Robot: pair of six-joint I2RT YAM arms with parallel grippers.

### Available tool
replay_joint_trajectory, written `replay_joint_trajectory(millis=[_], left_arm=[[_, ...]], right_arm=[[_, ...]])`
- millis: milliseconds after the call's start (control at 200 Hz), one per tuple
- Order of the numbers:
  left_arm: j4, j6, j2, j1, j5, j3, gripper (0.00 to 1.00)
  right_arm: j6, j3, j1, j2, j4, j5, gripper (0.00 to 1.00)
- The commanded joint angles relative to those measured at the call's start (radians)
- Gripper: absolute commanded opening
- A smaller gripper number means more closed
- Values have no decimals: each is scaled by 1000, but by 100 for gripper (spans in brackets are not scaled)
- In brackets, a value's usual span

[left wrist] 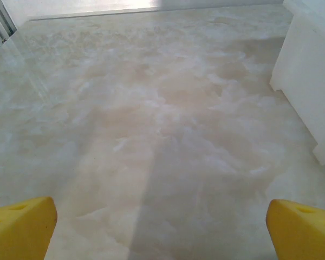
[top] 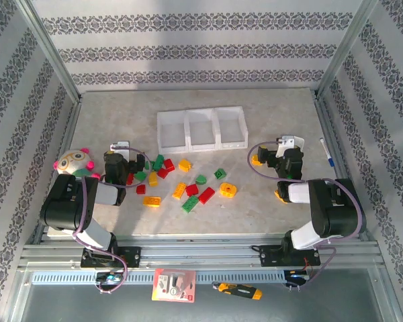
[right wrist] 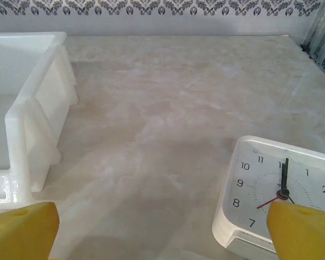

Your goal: Sort the legos into containers by color

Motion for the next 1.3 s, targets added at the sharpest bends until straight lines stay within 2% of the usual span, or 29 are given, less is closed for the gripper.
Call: replay_joint_trajectory(millis=[0,615,819,919,1069,1164,1294], left_arm=[[48,17,8,16,11,19,99],[53,8,9,16,-18,18,99],[103,64,-86,-3,70,-51,99],[16,83,-220,-10,98,-64,99],[-280,149,-420,-63,189,5,99],[-495,181,-476,-105,329,91,99],[-628,201,-493,-220,389,164,99]], right_arm=[[7,15,-9,11,42,-6,98],[8,13,-9,11,44,0,98],[21,6,-9,-45,16,32,98],[19,24,-9,-120,-84,28,98],[43,70,-2,-265,-308,28,98],[105,153,9,-346,-555,55,98],[126,248,74,-398,-818,117,98]])
